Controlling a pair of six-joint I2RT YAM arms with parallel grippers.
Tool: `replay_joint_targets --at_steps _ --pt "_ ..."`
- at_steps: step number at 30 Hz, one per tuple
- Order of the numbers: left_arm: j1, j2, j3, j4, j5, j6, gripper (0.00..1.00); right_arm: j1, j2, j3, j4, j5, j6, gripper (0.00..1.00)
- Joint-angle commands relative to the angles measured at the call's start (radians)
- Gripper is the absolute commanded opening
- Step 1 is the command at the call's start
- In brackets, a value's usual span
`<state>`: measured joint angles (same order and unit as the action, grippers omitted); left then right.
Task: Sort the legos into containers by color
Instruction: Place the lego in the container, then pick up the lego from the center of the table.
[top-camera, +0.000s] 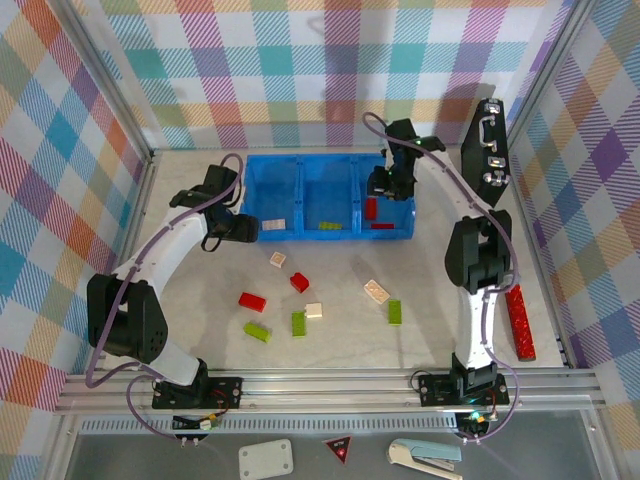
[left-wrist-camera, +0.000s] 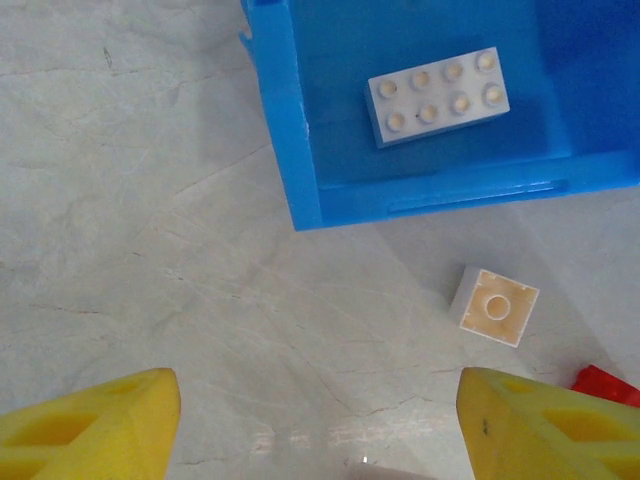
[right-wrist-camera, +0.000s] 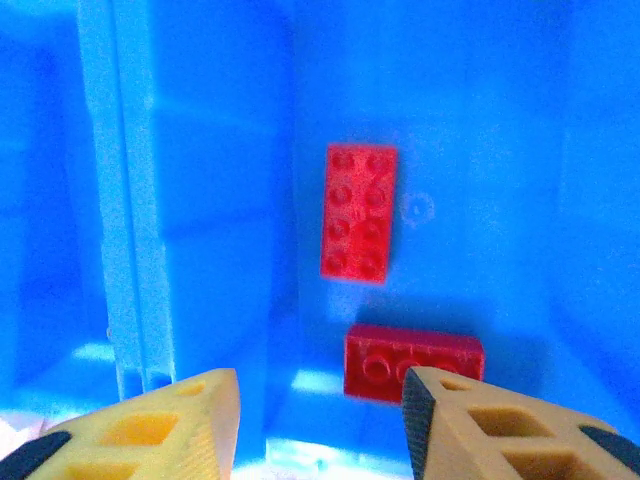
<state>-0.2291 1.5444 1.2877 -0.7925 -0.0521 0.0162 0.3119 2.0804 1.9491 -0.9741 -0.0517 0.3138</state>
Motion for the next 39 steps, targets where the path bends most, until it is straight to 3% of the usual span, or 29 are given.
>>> replay_joint_targets --at_steps 1,11,19,28,39 --pt "-0.013 0.008 0.039 -0.065 0.010 -0.030 0.72 0.018 -0.087 -0.101 0.011 -0.023 0.007 0.48" --pt "-0.062 0.016 0.038 -0.123 0.044 -0.105 0.72 0.073 -0.295 -0.385 0.055 -0.009 0.035 0.49" --pt "-0.155 0.019 -0.004 -0.105 0.031 -0.168 0.71 0.118 -0.391 -0.529 0.067 0.009 0.050 0.48" --pt "-0.240 0.103 -0.001 -0.058 0.007 -0.166 0.69 0.135 -0.445 -0.605 0.067 0.016 0.048 0.49" --pt "-0.261 0.227 0.015 0.012 -0.016 -0.150 0.64 0.135 -0.496 -0.673 0.062 0.030 0.048 0.48"
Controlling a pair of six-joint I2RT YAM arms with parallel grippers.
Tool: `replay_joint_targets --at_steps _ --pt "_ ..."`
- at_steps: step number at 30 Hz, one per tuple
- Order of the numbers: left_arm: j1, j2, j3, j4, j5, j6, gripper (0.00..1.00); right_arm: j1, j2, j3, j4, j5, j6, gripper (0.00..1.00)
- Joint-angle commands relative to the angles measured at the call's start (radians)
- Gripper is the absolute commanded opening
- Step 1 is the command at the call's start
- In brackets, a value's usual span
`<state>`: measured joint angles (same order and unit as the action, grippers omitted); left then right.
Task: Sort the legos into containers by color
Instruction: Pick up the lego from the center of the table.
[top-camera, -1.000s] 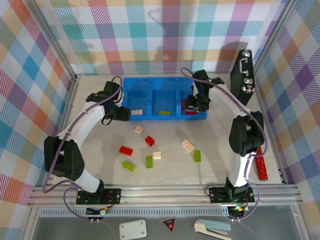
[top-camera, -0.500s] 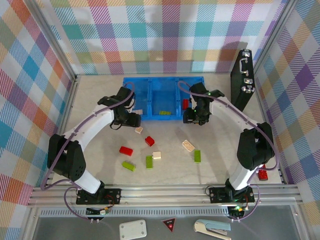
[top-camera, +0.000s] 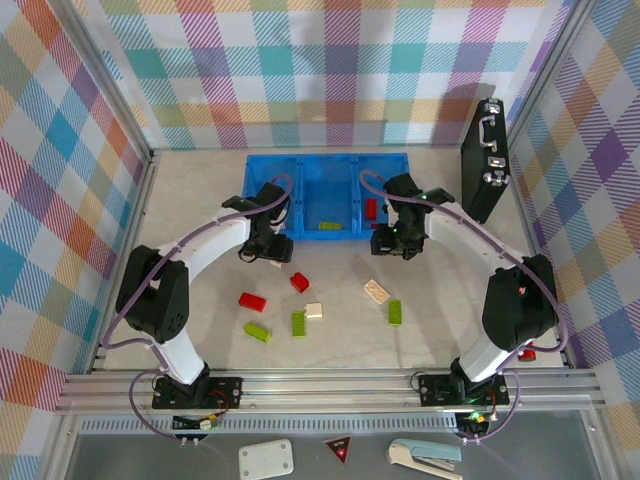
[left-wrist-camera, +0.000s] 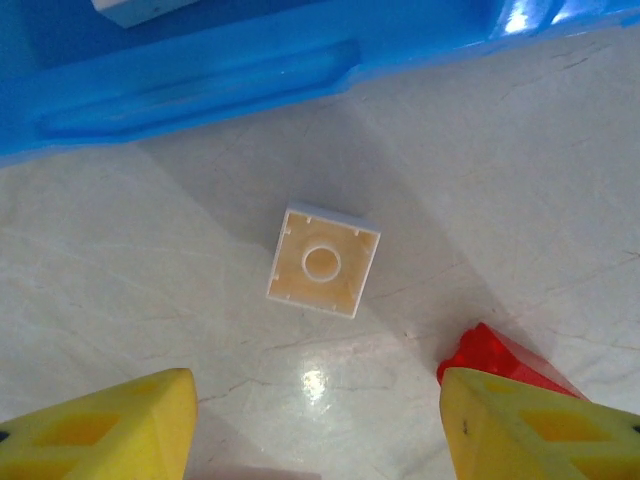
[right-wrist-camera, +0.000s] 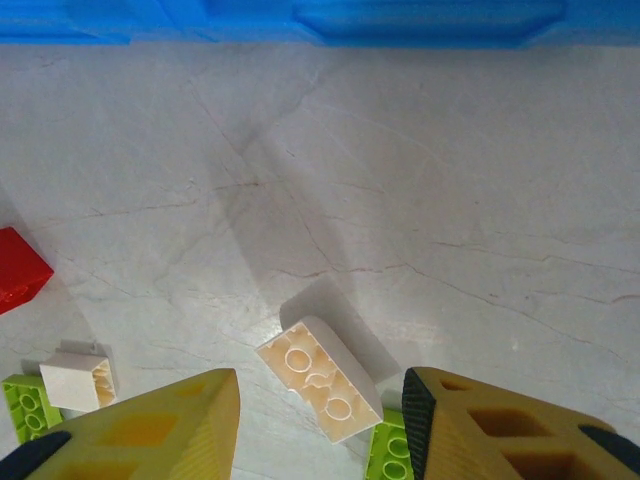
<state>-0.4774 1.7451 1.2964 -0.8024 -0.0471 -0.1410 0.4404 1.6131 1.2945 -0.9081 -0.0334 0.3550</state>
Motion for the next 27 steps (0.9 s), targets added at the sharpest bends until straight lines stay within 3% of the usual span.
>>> replay_joint_targets --at_steps 1,15,27 --pt "-0.014 0.037 0.010 0.026 -0.025 0.010 0.64 0.006 -0.032 -0.023 -0.005 0.013 0.007 0.48" --pt "-0.020 0.156 0.031 0.064 -0.071 0.037 0.57 0.006 -0.053 -0.053 -0.013 0.019 0.013 0.48" --pt "-0.020 0.180 0.037 0.072 -0.074 0.040 0.43 0.008 -0.060 -0.063 -0.014 0.021 0.019 0.49"
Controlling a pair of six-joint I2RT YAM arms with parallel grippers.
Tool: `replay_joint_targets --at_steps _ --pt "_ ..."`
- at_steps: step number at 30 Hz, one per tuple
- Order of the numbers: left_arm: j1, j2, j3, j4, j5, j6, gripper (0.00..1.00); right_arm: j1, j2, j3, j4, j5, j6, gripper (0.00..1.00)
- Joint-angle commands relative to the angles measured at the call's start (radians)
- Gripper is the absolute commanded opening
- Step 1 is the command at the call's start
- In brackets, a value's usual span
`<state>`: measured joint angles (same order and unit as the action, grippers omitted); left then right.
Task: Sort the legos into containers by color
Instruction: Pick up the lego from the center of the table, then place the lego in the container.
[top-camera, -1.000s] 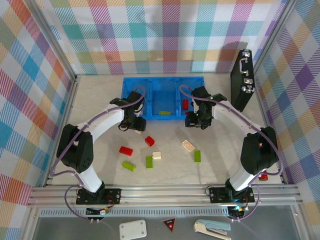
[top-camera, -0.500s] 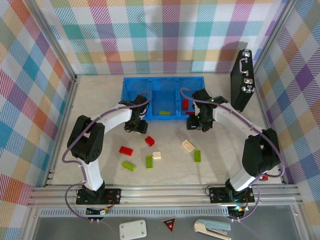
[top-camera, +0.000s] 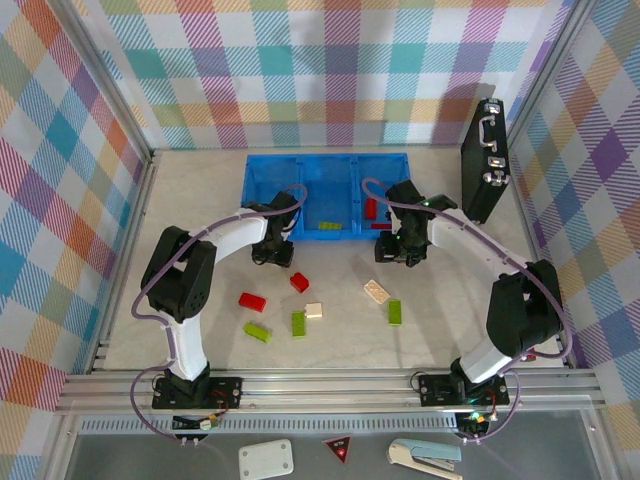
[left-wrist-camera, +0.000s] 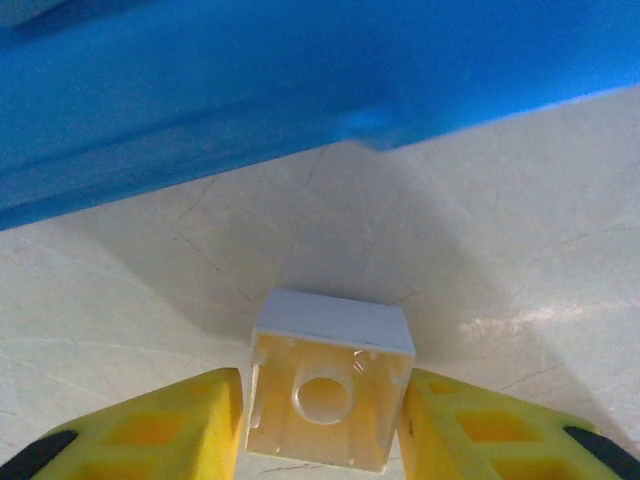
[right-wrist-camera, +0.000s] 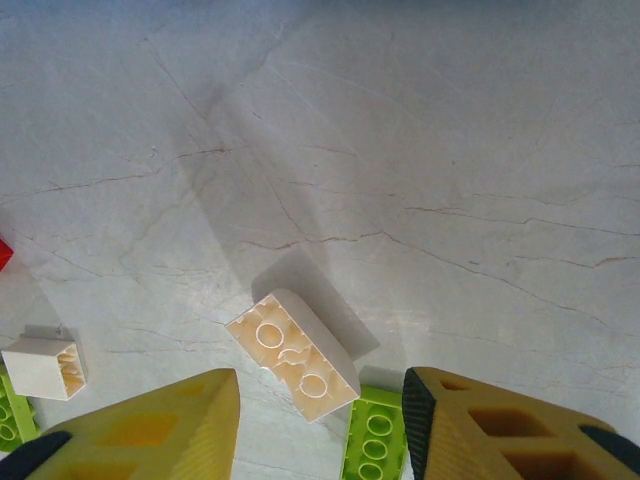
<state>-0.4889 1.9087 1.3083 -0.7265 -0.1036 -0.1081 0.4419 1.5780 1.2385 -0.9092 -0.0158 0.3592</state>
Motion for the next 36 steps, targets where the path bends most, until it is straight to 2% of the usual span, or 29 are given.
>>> replay_joint_targets --at_steps 1,9,20,36 --pt "-0.008 0.015 0.026 -0.006 -0.016 0.006 0.42 0.006 -0.027 -0.008 -0.014 0.004 0.015 0.49" --pt "-0.008 -0.010 0.026 -0.014 -0.015 0.002 0.38 0.007 -0.031 -0.004 -0.022 0.005 0.014 0.48" --pt "-0.005 -0.079 0.045 -0.079 -0.070 -0.027 0.38 0.015 -0.041 -0.002 -0.026 0.007 0.018 0.48" --pt "0.050 -0.112 0.173 -0.111 -0.038 -0.048 0.38 0.017 -0.062 0.004 -0.045 0.020 0.020 0.48"
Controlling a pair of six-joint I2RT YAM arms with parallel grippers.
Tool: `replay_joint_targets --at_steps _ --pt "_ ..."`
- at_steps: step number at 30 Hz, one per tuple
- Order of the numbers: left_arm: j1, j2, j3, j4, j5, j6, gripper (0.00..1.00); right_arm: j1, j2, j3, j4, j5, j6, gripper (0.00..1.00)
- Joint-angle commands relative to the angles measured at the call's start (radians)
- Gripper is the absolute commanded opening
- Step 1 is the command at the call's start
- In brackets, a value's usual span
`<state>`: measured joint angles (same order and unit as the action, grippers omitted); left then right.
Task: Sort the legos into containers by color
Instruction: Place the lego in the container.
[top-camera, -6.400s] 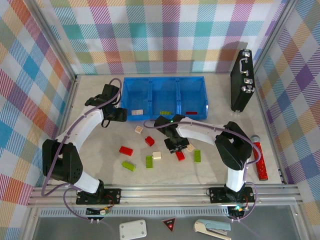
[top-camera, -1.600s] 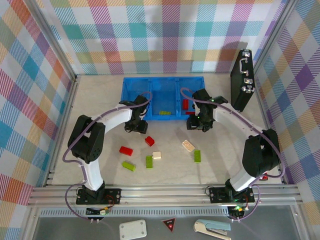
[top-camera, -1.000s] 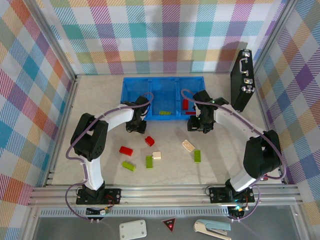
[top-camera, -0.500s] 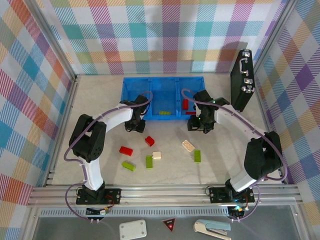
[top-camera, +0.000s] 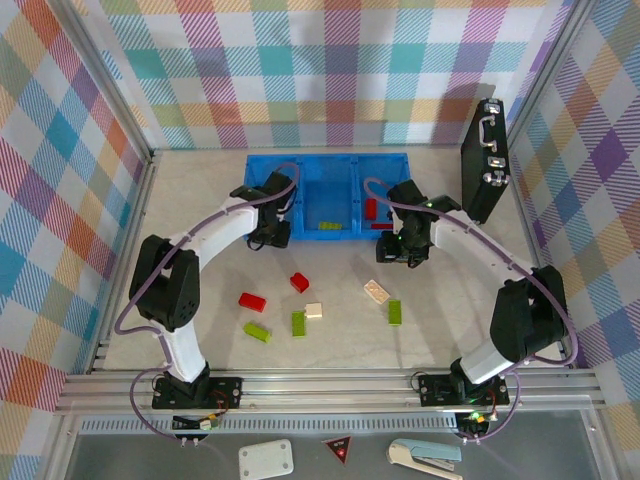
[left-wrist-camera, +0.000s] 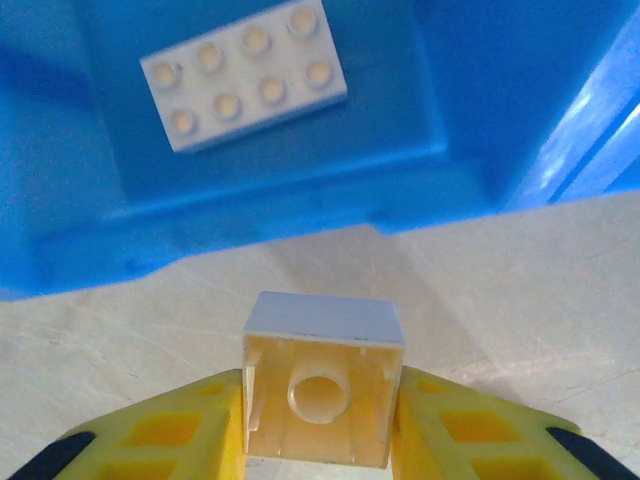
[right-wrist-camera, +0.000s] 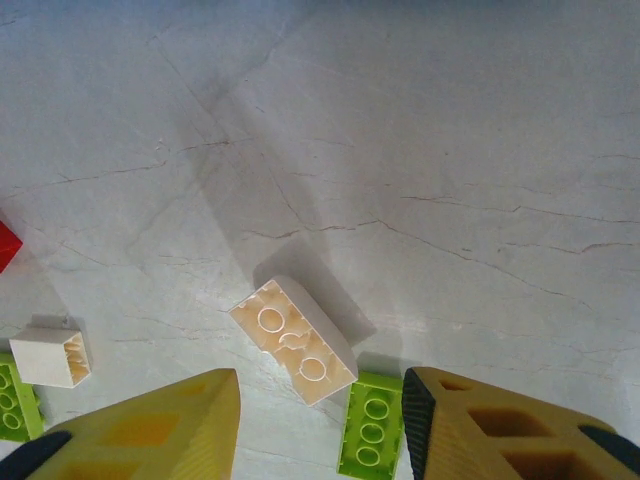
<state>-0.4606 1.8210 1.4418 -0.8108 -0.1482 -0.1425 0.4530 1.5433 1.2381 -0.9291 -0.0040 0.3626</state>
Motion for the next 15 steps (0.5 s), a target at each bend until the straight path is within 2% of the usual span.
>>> replay_joint_targets --at_steps 1,15 --pt "0.030 -0.018 0.051 -0.027 0.013 -0.016 0.38 0.006 -0.028 0.004 -0.027 0.009 0.017 0.48" --pt "0.101 0.149 0.215 -0.004 0.042 -0.017 0.38 0.005 -0.026 0.017 -0.053 0.031 0.004 0.48"
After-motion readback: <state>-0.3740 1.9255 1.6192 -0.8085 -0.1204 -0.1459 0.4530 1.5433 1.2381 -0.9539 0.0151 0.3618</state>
